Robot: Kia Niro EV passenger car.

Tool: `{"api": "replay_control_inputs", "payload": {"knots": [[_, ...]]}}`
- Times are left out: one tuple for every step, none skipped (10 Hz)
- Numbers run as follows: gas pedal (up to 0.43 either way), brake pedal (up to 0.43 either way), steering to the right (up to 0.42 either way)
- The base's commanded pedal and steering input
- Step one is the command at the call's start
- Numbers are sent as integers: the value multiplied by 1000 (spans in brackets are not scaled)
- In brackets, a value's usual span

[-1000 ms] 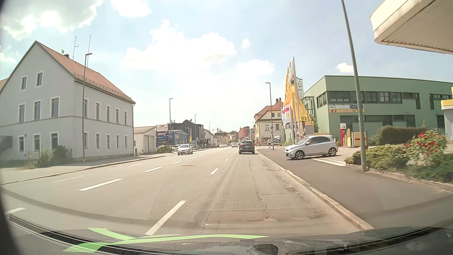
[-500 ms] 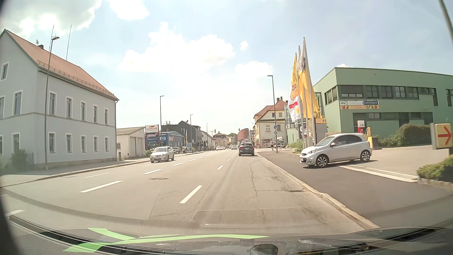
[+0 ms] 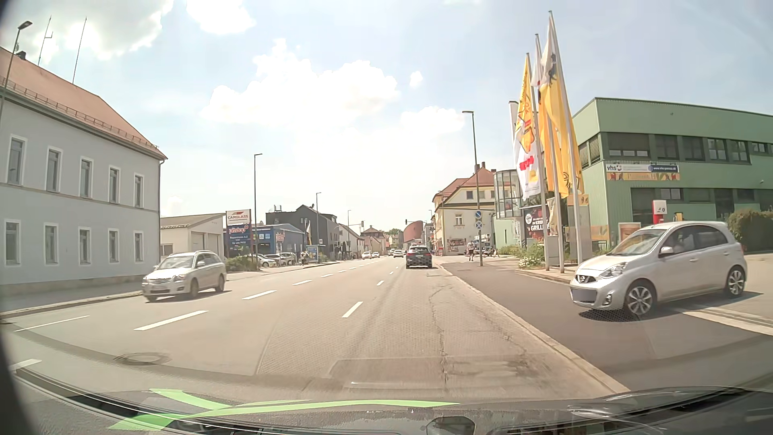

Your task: Follow the waypoints while adhering to traffic rules and regulations

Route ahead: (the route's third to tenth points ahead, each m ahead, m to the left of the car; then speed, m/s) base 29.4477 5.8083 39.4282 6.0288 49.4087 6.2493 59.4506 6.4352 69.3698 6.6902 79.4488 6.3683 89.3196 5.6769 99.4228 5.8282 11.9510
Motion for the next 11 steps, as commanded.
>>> {"api": "replay_control_inputs", "payload": {"knots": [[138, 0, -2], [138, 0, -2], [138, 0, -3], [138, 0, -3], [138, 0, -3], [138, 0, -3], [138, 0, -3], [138, 0, -4], [130, 0, -4], [130, 0, -4], [130, 0, -5]]}}
